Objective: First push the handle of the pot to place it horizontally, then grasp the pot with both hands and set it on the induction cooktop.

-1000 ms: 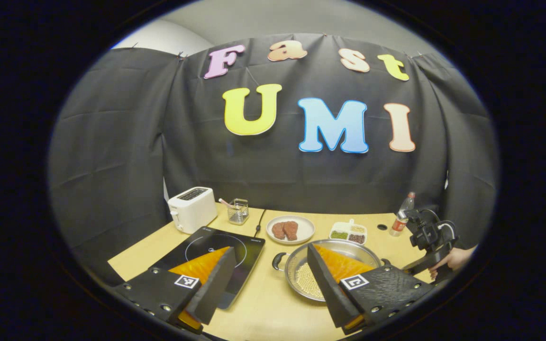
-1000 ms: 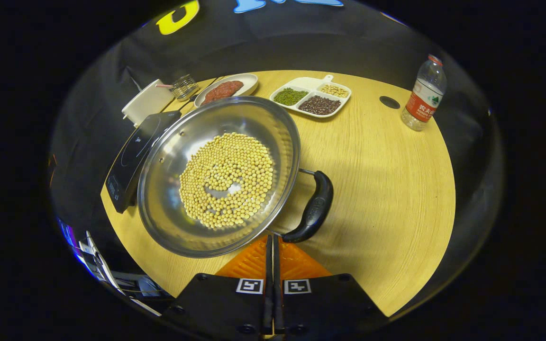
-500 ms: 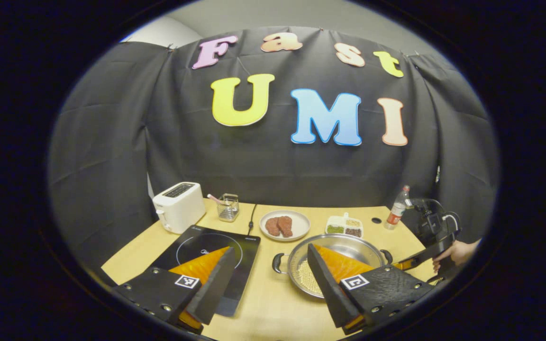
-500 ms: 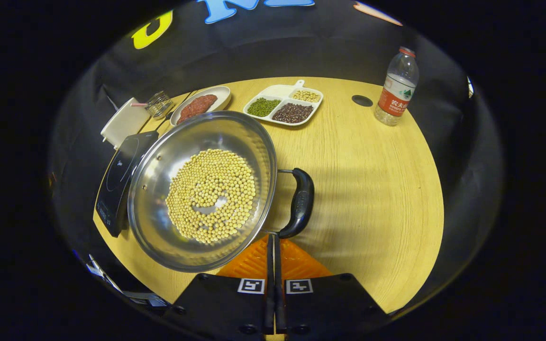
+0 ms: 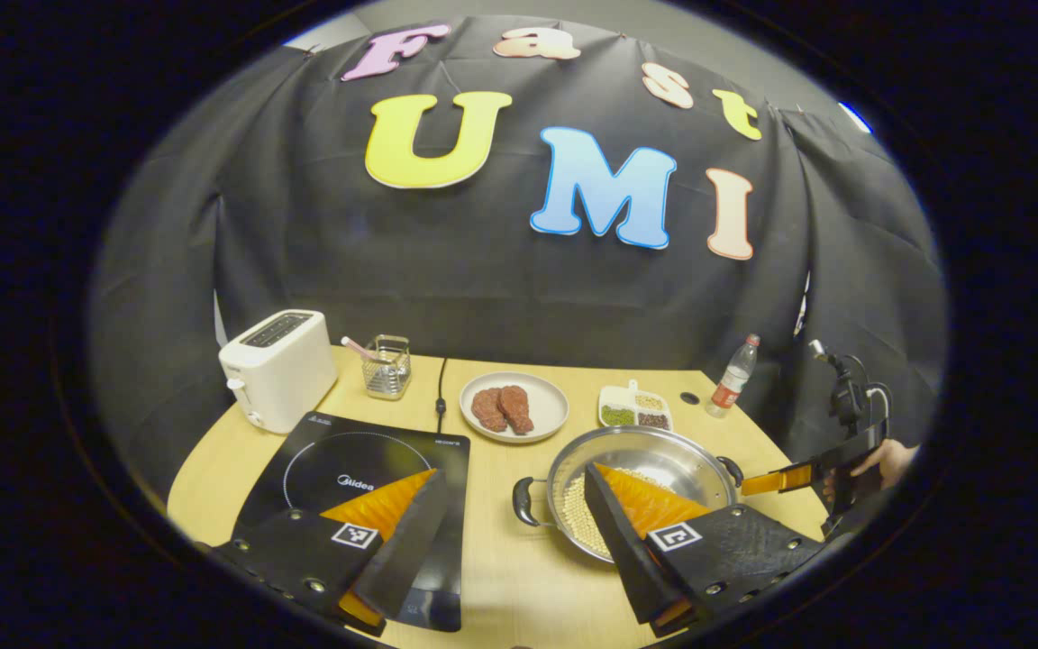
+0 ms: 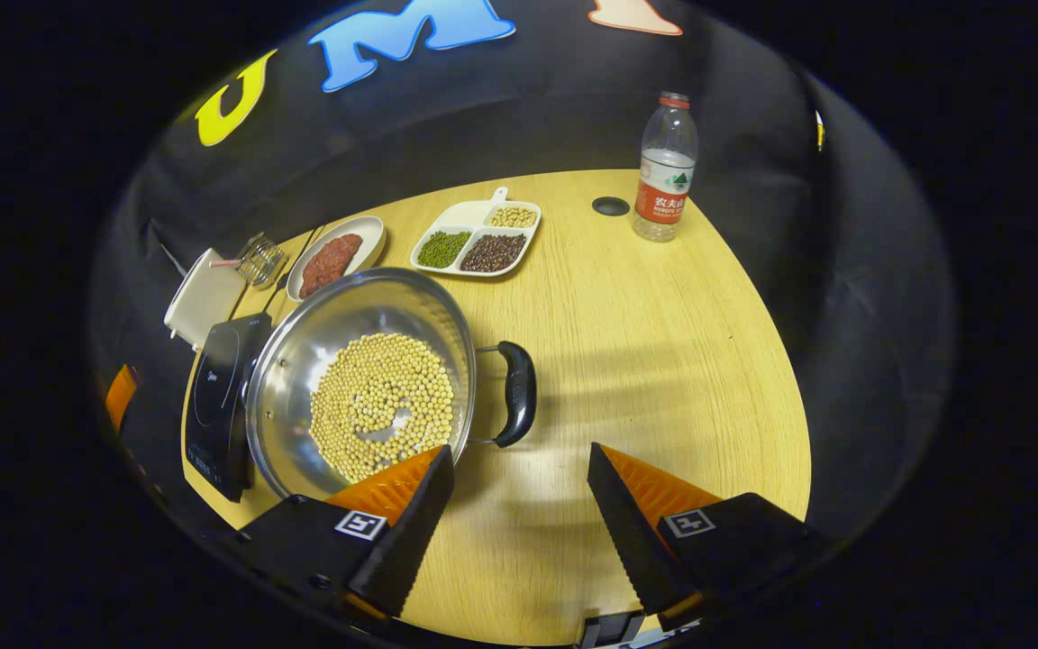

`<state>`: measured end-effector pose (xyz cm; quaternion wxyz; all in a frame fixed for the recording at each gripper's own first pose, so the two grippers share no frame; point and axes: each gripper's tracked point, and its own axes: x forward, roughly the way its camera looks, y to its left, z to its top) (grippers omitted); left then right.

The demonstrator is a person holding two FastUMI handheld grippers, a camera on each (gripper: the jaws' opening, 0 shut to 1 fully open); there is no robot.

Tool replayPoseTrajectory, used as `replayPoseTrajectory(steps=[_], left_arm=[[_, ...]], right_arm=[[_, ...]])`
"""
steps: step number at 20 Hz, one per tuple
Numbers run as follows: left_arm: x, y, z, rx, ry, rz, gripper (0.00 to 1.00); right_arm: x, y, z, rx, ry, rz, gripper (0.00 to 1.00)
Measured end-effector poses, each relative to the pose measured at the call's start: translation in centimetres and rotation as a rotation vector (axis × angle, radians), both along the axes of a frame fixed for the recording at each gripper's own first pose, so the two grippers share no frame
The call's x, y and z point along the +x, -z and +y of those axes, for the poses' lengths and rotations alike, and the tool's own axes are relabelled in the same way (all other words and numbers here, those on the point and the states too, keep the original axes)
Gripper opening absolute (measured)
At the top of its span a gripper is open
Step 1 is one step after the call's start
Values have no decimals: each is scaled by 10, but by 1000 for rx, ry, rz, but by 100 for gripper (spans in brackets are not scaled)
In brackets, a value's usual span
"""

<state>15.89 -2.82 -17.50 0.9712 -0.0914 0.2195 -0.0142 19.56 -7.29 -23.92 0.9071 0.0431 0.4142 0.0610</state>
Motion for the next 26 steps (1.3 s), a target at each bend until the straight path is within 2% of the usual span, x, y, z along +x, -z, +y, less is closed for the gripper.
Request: replayPoseTrajectory(steps=[1,3,4,5,6,7,10,11,13,14,16,17,18,19,21,23,25,26], left_arm=[[8,7,1,-15,16,19,89],[22,23,-4,-51,57,50,92],[31,32,-8,-64,76,67,93],[40,42,-12,-77,98,86,93],[49,53,-14,-83,111,101,93],[56,63,-18,-91,123,114,89],[77,98,-31,-138,159,174,89],[80,109,-32,-154,164,191,93],[86,131,-37,-173,180,232,93],[88,140,-39,-173,188,252,89],[90,155,-47,-174,207,282,89],[92,162,-50,-176,218,291,93],[94,167,-54,-178,229,299,93],[95,171,-57,-177,237,306,93],[97,178,-60,-170,248,318,89],[98,183,-64,-170,257,329,80],[100,187,-65,-167,264,334,71],[100,188,-64,-161,266,338,71]], right_arm=[[4,-6,3,30,15,-14,94],[11,-12,10,85,37,-38,94],[16,-13,12,102,44,-45,98],[21,-13,15,116,45,-55,94],[27,-12,18,122,36,-65,98],[31,-9,19,120,24,-71,98],[45,6,21,109,3,-61,98],[49,12,21,104,1,-55,98],[58,22,24,106,-10,-44,99],[61,27,25,107,-13,-40,98],[67,36,29,114,-20,-30,99],[69,41,31,119,-23,-25,98],[71,46,35,125,-30,-21,94],[73,50,38,128,-35,-17,99],[79,56,41,124,-35,-26,98],[80,60,46,137,-39,-19,96],[84,64,48,151,-47,-23,86],[85,67,46,149,-47,-17,83]])
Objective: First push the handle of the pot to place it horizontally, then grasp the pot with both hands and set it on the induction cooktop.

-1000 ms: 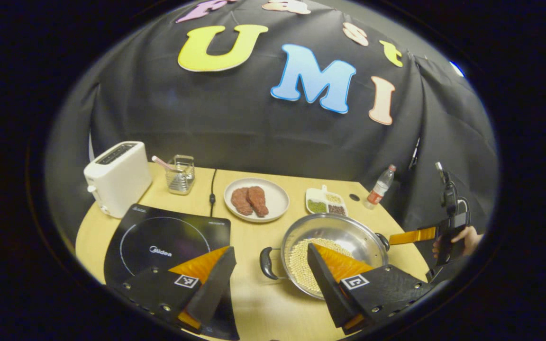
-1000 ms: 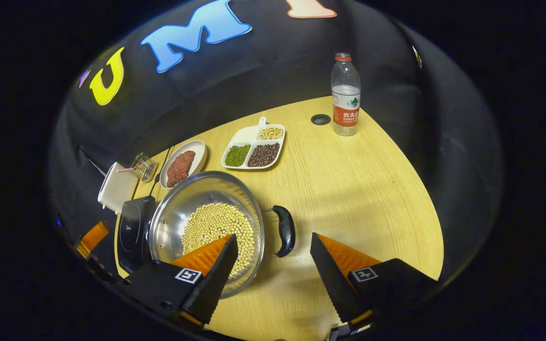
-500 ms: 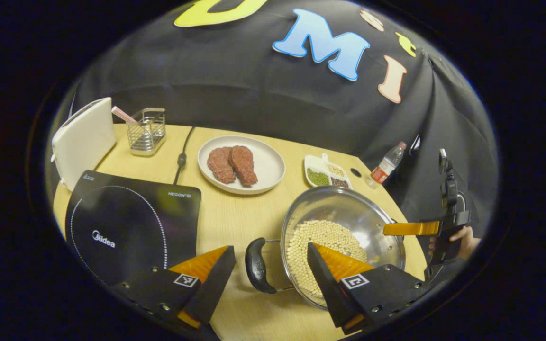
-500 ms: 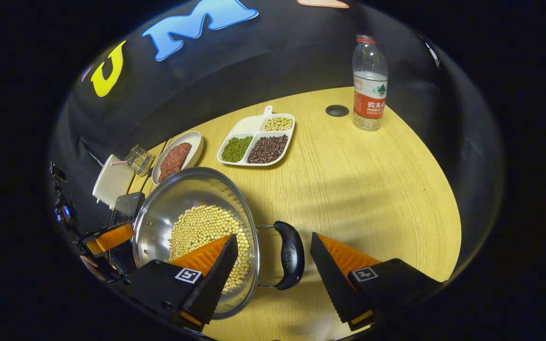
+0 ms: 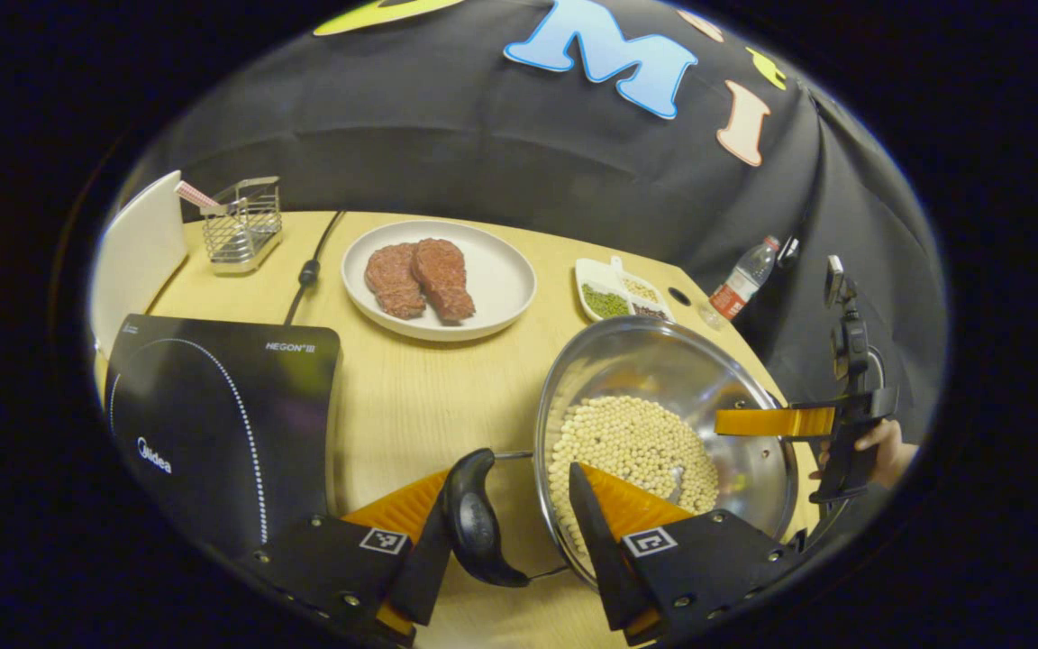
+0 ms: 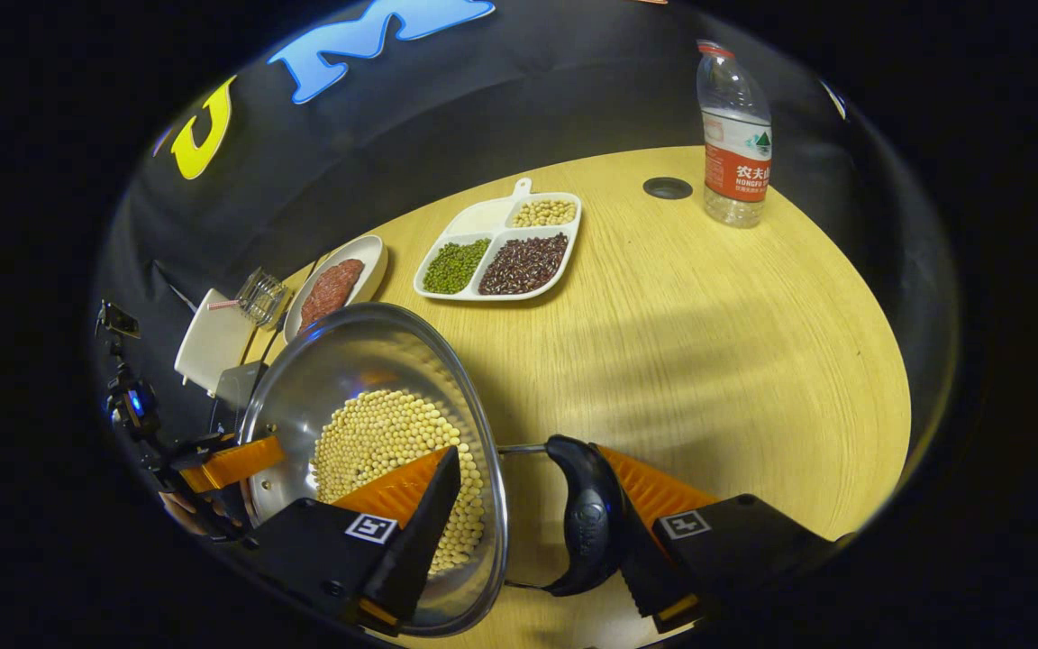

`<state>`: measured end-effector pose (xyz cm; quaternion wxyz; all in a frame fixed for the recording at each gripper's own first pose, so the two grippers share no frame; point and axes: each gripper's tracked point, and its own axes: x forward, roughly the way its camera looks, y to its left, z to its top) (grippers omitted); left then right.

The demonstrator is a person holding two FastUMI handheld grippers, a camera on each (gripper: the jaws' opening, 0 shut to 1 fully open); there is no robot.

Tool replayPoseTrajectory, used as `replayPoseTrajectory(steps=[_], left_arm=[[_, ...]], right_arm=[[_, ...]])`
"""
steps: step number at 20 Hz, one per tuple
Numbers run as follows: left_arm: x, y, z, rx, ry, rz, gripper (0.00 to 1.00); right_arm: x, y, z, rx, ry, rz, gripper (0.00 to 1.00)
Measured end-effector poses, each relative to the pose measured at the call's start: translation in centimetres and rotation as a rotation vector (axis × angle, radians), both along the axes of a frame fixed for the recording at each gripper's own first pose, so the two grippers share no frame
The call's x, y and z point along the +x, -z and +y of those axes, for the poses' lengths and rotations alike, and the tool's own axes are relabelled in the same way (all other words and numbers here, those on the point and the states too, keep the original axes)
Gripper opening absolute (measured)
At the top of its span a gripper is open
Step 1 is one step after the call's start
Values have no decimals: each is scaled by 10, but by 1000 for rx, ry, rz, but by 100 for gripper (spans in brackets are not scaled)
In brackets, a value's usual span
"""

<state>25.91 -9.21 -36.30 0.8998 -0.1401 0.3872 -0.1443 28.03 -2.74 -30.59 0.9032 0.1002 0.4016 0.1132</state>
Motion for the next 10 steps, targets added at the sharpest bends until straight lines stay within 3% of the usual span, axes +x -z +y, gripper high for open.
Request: replayPoseTrajectory(steps=[1,3,4,6,7,10], left_arm=[[2,5,5,7,-4,7,71],[2,5,2,-21,-15,11,60],[1,5,2,-28,-13,16,59],[-3,12,-1,-31,-16,50,59],[-1,11,0,-33,-22,48,63],[0,13,-1,-43,-25,52,54]], right_arm=[[1,1,-3,0,0,-1,83],[2,0,-7,11,-11,-5,62],[1,3,-9,4,-12,-7,64],[3,4,-10,-10,-10,-5,58],[3,7,-9,-6,-7,3,61],[0,5,-10,-7,-6,10,58]])
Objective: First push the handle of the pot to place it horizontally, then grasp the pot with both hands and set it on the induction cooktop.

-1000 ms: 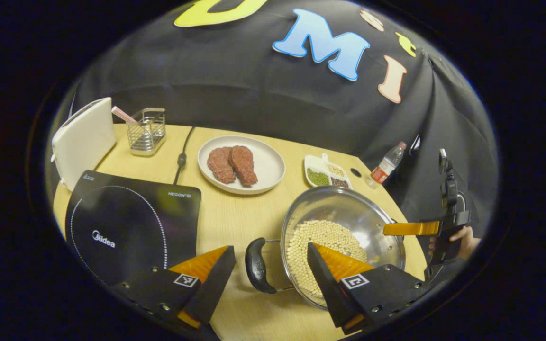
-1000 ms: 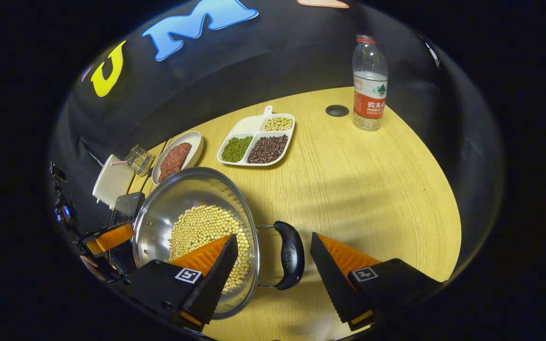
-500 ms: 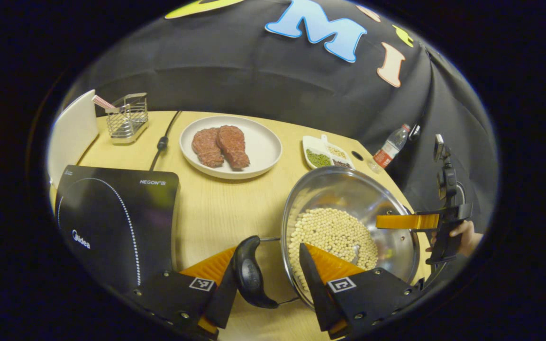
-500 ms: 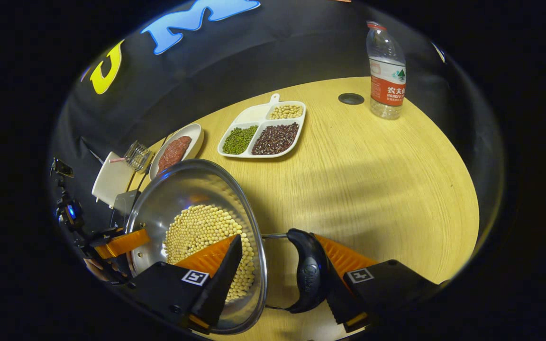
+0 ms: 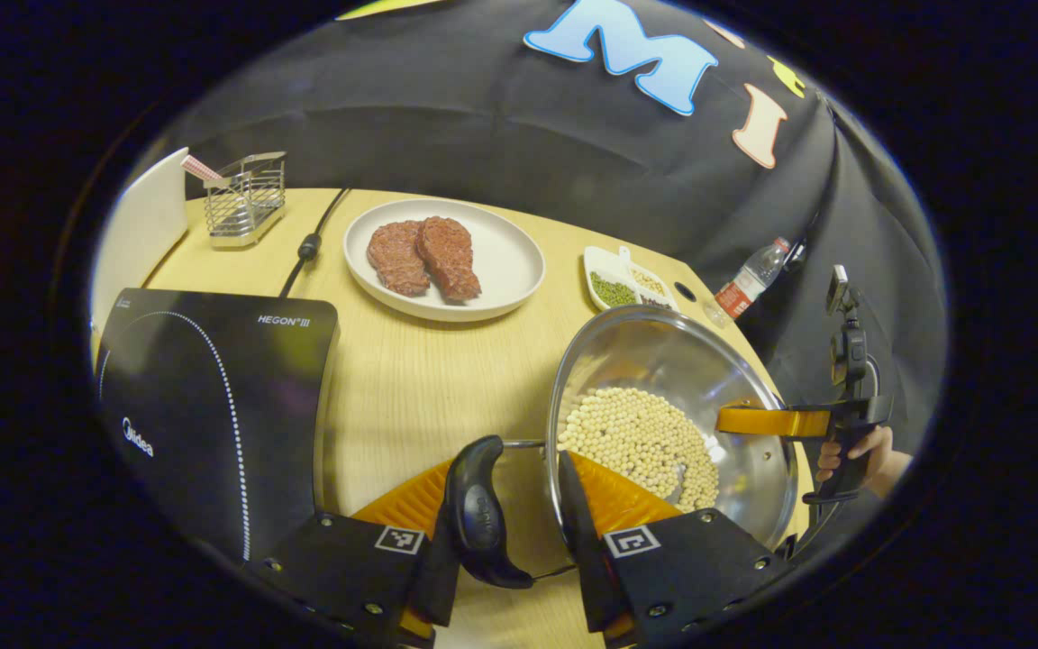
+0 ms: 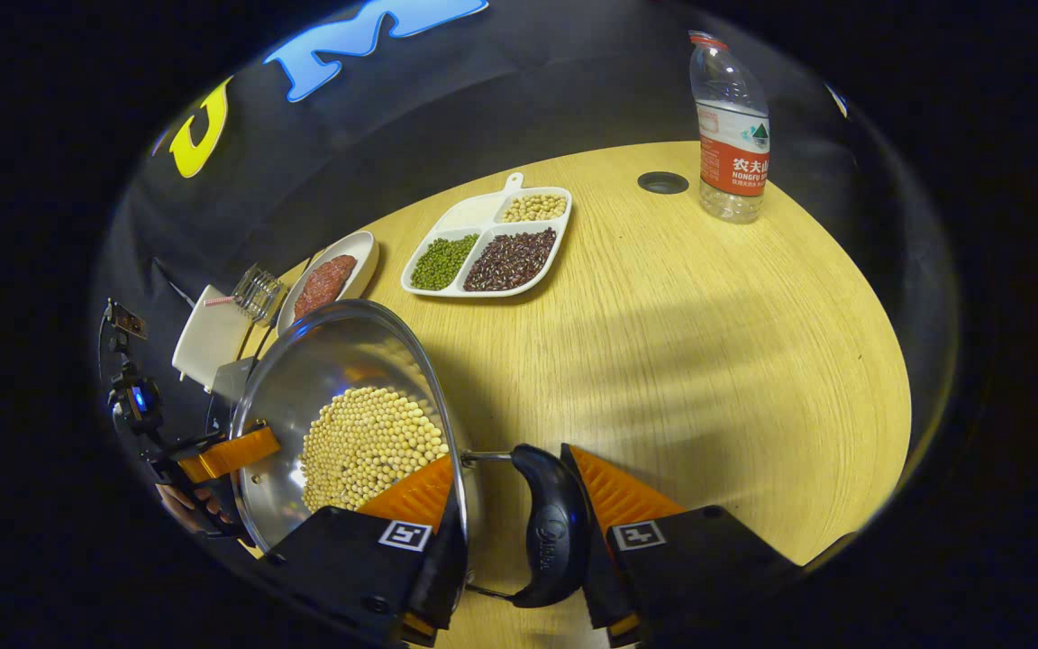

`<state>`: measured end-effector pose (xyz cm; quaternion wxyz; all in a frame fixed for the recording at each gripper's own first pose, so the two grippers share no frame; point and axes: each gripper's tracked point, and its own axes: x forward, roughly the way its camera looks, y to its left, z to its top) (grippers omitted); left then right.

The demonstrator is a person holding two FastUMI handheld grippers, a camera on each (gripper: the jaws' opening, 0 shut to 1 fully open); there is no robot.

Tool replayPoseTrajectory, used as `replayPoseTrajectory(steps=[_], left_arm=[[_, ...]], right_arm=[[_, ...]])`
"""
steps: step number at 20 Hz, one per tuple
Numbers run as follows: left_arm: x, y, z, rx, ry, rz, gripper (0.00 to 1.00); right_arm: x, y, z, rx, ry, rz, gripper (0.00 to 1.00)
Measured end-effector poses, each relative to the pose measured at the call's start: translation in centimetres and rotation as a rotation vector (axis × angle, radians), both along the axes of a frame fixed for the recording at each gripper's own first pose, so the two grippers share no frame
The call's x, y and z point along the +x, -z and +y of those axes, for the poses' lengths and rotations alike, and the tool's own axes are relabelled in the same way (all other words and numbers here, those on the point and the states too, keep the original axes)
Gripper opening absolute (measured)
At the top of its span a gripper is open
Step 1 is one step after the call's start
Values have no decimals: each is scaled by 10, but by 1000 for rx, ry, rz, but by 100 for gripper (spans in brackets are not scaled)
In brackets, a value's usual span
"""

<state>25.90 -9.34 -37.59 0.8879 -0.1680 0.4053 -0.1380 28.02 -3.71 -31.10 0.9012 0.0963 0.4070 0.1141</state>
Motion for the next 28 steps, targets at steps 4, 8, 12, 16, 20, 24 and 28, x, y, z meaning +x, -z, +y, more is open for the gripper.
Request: replayPoseTrajectory(steps=[4,8,12,16,20,24,28], left_arm=[[0,-3,1,6,9,-4,52],[-14,-7,-1,10,13,16,53],[-43,-21,-5,-12,19,31,50],[-78,-39,-5,-6,53,23,52],[-120,-50,2,-29,53,31,52],[-154,-64,16,-60,48,38,52],[-176,-74,39,-81,58,32,55]], right_arm=[[-3,0,-1,-4,7,13,55],[-22,1,-2,-29,12,27,55],[-58,-9,-7,-23,35,24,58],[-103,-13,-9,-11,57,40,55],[-140,-20,0,-32,66,42,58],[-186,-36,14,-62,69,35,55],[-218,-52,38,-82,89,31,58]])
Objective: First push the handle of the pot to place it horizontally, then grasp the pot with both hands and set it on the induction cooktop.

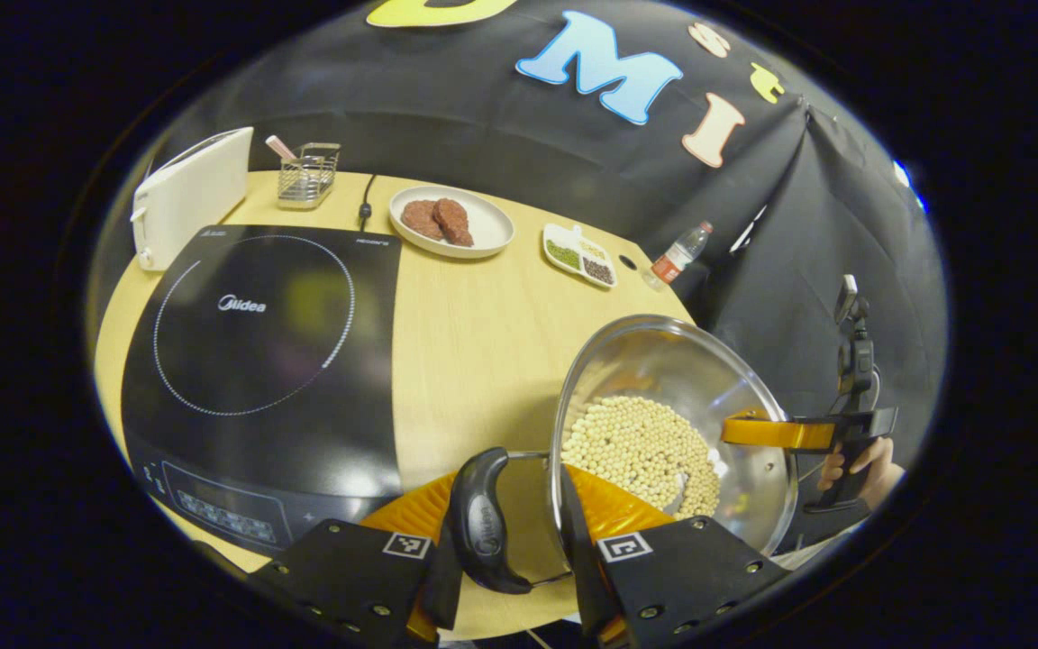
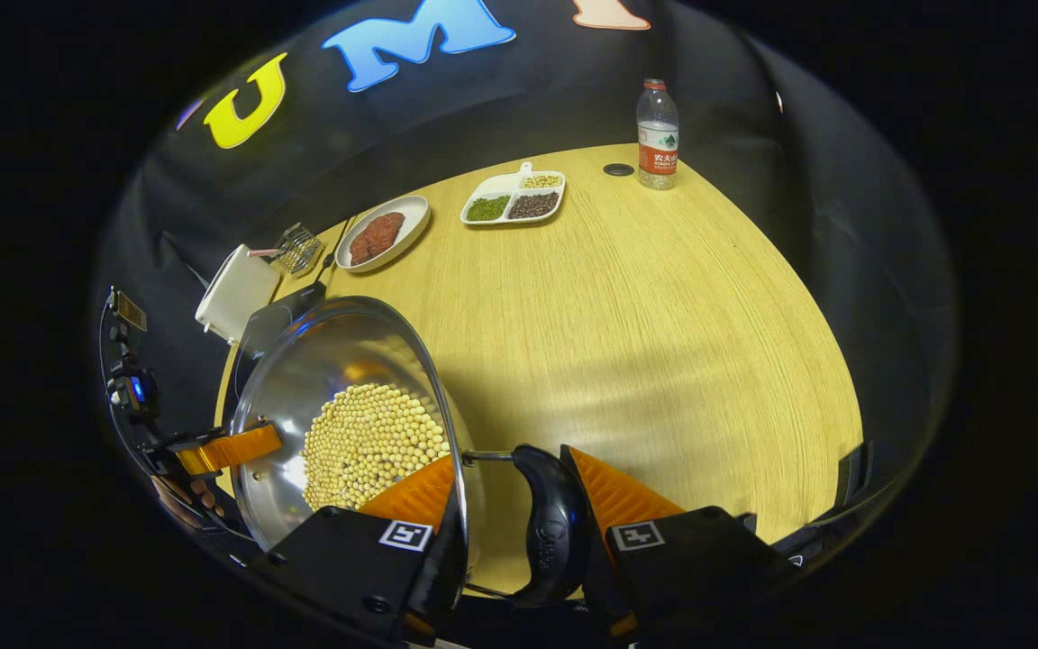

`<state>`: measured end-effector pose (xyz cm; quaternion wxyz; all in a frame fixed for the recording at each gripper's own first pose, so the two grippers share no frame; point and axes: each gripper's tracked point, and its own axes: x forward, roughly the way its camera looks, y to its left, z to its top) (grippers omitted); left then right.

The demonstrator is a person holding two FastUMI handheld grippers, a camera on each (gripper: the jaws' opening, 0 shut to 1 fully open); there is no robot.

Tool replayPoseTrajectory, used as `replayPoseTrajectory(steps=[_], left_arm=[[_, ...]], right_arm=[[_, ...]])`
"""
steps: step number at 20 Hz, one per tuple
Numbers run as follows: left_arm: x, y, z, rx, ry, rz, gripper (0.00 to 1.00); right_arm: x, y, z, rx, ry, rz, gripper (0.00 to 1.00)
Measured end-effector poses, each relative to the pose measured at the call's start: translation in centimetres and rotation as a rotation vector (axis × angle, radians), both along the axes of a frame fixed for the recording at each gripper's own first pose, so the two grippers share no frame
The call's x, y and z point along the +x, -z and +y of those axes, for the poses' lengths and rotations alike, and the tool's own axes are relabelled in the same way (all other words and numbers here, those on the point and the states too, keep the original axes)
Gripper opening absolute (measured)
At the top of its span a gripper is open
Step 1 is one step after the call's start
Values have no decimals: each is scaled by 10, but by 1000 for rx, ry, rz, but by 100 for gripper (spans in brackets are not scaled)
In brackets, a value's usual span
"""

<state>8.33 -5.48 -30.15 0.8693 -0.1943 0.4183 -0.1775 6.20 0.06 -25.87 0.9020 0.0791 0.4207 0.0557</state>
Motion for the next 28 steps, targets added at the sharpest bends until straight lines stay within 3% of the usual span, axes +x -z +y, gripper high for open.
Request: replayPoseTrajectory(steps=[4,8,16,23,24,28], left_arm=[[-18,-11,40,-18,-3,-8,52],[-24,-20,97,-19,-43,-19,52],[-15,-23,199,21,-168,-38,52],[13,-20,260,59,-224,-44,52],[19,-19,267,64,-227,-45,55],[44,-13,292,79,-238,-41,52]], right_arm=[[-26,-17,40,-24,1,14,57],[-29,-31,93,-15,-59,6,55],[12,-40,189,-8,-205,-10,58],[50,-44,250,7,-246,-23,54],[57,-42,258,11,-248,-21,54],[85,-37,278,32,-245,-21,54]])
